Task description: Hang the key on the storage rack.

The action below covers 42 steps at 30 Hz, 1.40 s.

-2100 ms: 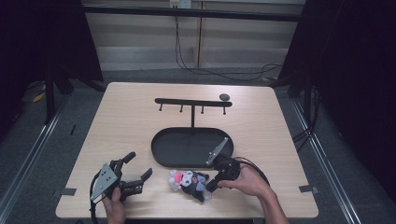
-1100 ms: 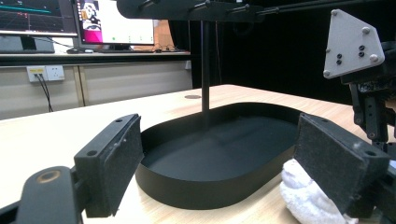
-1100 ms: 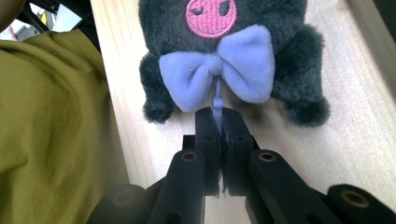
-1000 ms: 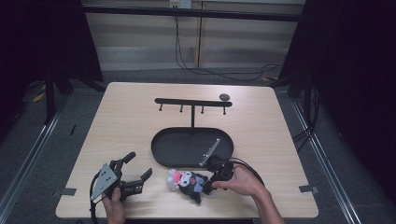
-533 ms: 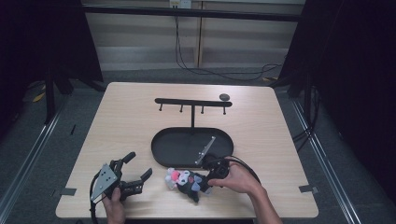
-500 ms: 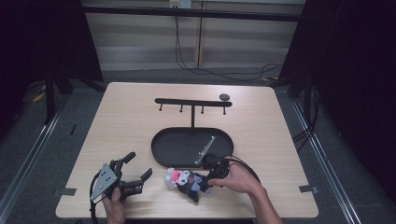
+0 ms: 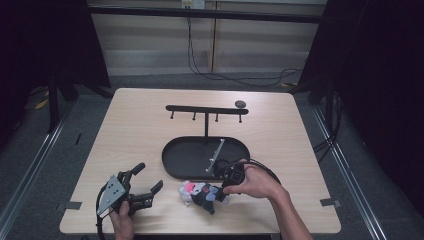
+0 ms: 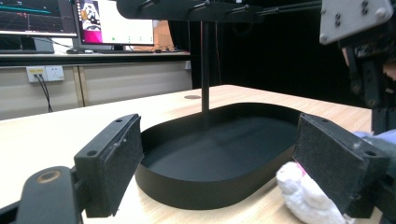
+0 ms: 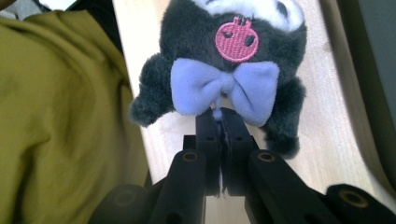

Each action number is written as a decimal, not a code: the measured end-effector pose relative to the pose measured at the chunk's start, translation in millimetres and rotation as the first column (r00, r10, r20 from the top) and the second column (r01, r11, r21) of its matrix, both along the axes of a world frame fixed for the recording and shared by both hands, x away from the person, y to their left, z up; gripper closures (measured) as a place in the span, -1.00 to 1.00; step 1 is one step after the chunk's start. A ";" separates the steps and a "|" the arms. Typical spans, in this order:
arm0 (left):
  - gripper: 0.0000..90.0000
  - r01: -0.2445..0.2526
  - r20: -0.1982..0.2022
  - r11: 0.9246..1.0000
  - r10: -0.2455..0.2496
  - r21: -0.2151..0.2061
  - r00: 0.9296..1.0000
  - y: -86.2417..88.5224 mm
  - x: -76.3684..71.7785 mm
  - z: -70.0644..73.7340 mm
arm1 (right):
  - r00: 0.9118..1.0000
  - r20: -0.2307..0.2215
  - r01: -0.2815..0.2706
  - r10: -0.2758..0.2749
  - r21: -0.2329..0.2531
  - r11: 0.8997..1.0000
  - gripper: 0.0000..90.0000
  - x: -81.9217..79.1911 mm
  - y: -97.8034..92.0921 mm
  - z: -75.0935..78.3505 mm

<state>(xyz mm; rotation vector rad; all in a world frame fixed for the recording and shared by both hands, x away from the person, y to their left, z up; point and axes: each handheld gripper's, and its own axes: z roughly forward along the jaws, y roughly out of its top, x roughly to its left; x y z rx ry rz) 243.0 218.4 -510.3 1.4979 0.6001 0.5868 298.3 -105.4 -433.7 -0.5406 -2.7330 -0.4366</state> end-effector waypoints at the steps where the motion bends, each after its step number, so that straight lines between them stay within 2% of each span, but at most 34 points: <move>1: -0.66 0.002 -0.001 1.000 -0.002 -0.002 1.000 -0.2 0.0 0.0 | 1.000 -0.010 -0.010 0.010 -0.008 1.000 0.95 -0.4 0.7 3.5; 4: -0.66 0.002 -0.002 1.000 -0.002 -0.001 1.000 0.0 -0.3 -0.1 | 1.000 -0.004 -0.022 0.021 -0.006 1.000 0.95 -0.1 2.2 10.1; 6: -0.66 -0.001 -0.004 1.000 0.001 -0.007 1.000 -0.3 -0.5 -0.2 | 0.999 0.010 -0.044 0.044 -0.033 0.999 0.95 -0.2 5.3 17.8; 9: -0.66 -0.001 -0.006 1.000 0.001 -0.003 1.000 -0.1 -0.6 -0.2 | 0.999 0.011 -0.042 0.043 -0.035 0.998 0.95 0.3 6.7 24.0; 10: -0.66 -0.001 -0.006 1.000 0.001 -0.006 1.000 -0.2 -0.5 -0.2 | 0.998 0.029 -0.053 0.054 -0.033 0.998 0.95 1.6 7.5 30.9; 14: -0.66 -0.001 -0.004 1.000 0.001 -0.006 1.000 -0.3 -0.4 -0.2 | 0.997 0.041 -0.058 0.060 -0.044 0.997 0.95 2.7 8.3 39.6; 15: -0.66 -0.002 -0.004 1.000 0.002 -0.006 1.000 -0.3 -0.3 -0.2 | 0.996 0.055 -0.063 0.066 -0.051 0.997 0.95 4.1 8.6 47.0; 18: -0.66 -0.004 -0.002 1.000 0.004 -0.003 1.000 0.0 -0.2 -0.1 | 0.996 0.066 -0.059 0.063 -0.059 0.997 0.95 4.0 9.9 56.1; 20: -0.66 -0.002 -0.004 1.000 0.002 -0.006 1.000 -0.2 -0.4 -0.1 | 0.992 0.100 -0.071 0.076 -0.052 0.996 0.95 4.8 11.0 62.2; 28: -0.66 -0.002 -0.005 1.000 0.002 -0.005 1.000 -0.2 -0.5 -0.1 | 0.990 0.097 -0.089 0.100 -0.111 0.990 0.95 11.2 17.8 80.9; 41: -0.66 0.000 0.000 1.000 0.000 -0.001 1.000 -0.1 0.0 0.0 | 0.982 0.121 -0.122 0.143 -0.163 0.979 0.95 17.8 30.5 106.5; 42: -0.66 -0.001 0.000 1.000 0.001 0.001 1.000 0.0 0.1 0.0 | 0.979 0.124 -0.139 0.163 -0.180 0.974 0.95 20.8 32.9 108.9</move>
